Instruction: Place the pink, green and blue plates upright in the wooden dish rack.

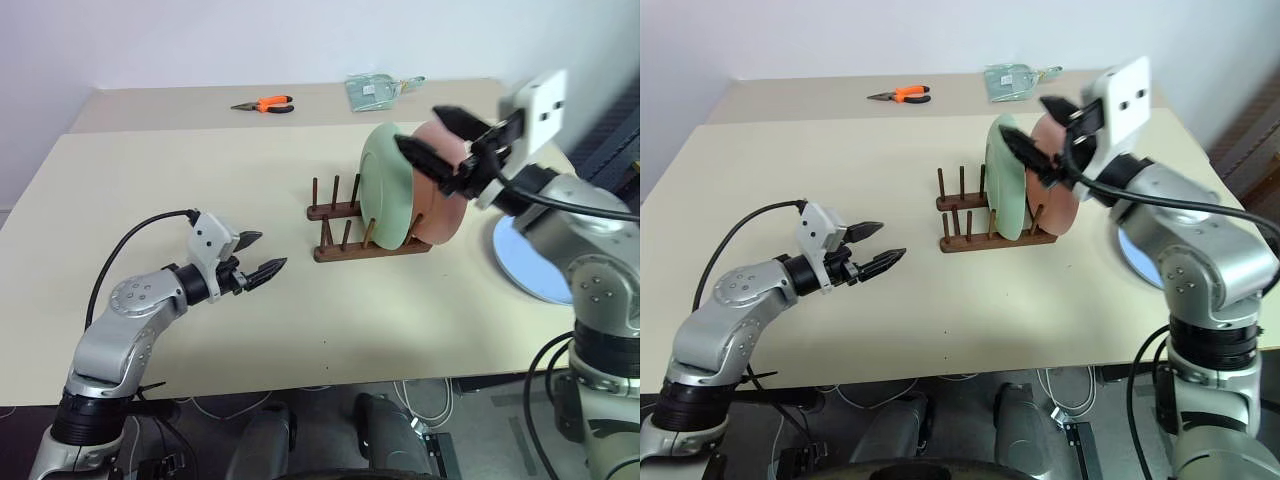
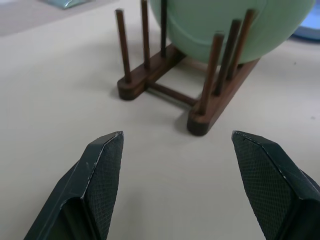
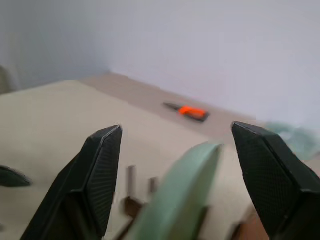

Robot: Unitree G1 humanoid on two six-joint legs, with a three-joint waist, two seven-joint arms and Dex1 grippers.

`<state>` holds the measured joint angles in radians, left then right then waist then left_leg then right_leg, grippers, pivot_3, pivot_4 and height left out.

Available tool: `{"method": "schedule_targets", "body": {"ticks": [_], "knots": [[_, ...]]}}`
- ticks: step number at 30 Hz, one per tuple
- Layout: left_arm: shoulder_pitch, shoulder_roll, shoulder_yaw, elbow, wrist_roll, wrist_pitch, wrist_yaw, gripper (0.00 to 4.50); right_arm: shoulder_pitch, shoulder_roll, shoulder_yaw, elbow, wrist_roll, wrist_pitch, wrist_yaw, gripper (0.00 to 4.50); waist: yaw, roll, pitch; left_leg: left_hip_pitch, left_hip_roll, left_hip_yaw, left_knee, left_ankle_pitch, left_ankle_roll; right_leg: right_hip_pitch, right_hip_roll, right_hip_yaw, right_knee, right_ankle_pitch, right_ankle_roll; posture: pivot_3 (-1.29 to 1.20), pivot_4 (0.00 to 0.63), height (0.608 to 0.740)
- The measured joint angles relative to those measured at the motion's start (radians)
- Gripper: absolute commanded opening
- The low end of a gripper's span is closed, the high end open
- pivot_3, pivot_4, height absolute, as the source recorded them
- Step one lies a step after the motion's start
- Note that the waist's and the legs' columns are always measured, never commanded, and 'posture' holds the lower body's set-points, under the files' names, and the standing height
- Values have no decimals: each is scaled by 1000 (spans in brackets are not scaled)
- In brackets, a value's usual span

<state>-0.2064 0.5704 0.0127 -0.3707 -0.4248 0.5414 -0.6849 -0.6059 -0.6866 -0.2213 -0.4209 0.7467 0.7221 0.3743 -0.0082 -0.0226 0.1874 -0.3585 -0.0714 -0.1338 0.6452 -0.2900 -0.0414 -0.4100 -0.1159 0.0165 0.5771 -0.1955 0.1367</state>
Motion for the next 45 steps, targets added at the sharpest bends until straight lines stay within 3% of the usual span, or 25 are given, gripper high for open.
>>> {"method": "schedule_targets", "body": {"ticks": [1,4,6,9,13,17,19,22,27,36,40,45], "knots": [[-7,-8,-8,1,0,-1,-3,3571,-3,-21,-50,32,7,-11,24,3637,2,0,0,0,0,0,0,0,0,0,0,0,0,0,0,0,150,740],[-26,-17,-37,15,5,-2,-7,3571,45,-140,-169,114,-4,-19,89,4462,13,-1,0,0,0,0,0,-1,2,0,0,0,-1,0,-1,0,150,740],[-43,-22,-50,31,15,-7,-15,3571,176,-224,-237,156,-59,-32,134,4462,23,-1,-1,0,0,0,0,-1,2,1,0,0,-1,0,-1,0,150,740],[-58,-24,-61,63,21,-10,-34,3571,370,-249,-262,177,-127,-31,180,4462,22,-1,-1,0,0,2,0,-2,3,1,-1,1,-1,0,0,0,150,740],[-80,-25,-82,74,19,-9,-79,3571,562,-247,-218,159,-208,-32,204,4462,15,2,0,2,1,5,1,-2,3,1,-1,2,-1,-1,0,0,150,740],[-81,-17,-113,50,-13,20,-138,3571,650,-240,-60,168,-360,-70,178,4462,13,3,0,1,0,5,1,-2,3,1,-2,3,-1,-1,0,0,150,740],[-81,-9,-137,12,-23,27,-161,3571,647,-238,32,229,-457,-112,154,3903,15,2,0,1,0,5,1,-2,3,1,-2,2,-1,-1,0,0,150,740],[-82,-12,-151,-5,-23,38,-159,3571,609,-231,82,274,-519,-173,147,2659,15,2,0,2,0,5,2,-2,3,2,-2,3,-1,-1,0,0,150,740],[-74,-8,-152,-6,-19,39,-139,3571,560,-231,99,374,-609,-209,122,62,22,2,0,1,0,3,2,-2,3,2,-2,2,-1,-1,0,0,150,740],[-60,-6,-143,-15,-17,34,-117,3571,470,-226,100,431,-724,-294,64,62,16,3,1,1,0,4,2,-2,3,1,-2,3,-1,-1,0,0,150,740],[-47,-3,-117,-11,-18,17,-110,3571,195,-156,13,380,-637,-332,34,62,-5,8,3,2,0,4,1,-2,3,1,-1,3,0,0,0,0,150,740],[-37,7,-67,38,-9,-2,-93,3571,-239,-24,-141,205,-243,-159,28,62,0,6,2,1,1,-3,-1,-2,3,1,1,-2,0,3,-2,0,150,740]]}}
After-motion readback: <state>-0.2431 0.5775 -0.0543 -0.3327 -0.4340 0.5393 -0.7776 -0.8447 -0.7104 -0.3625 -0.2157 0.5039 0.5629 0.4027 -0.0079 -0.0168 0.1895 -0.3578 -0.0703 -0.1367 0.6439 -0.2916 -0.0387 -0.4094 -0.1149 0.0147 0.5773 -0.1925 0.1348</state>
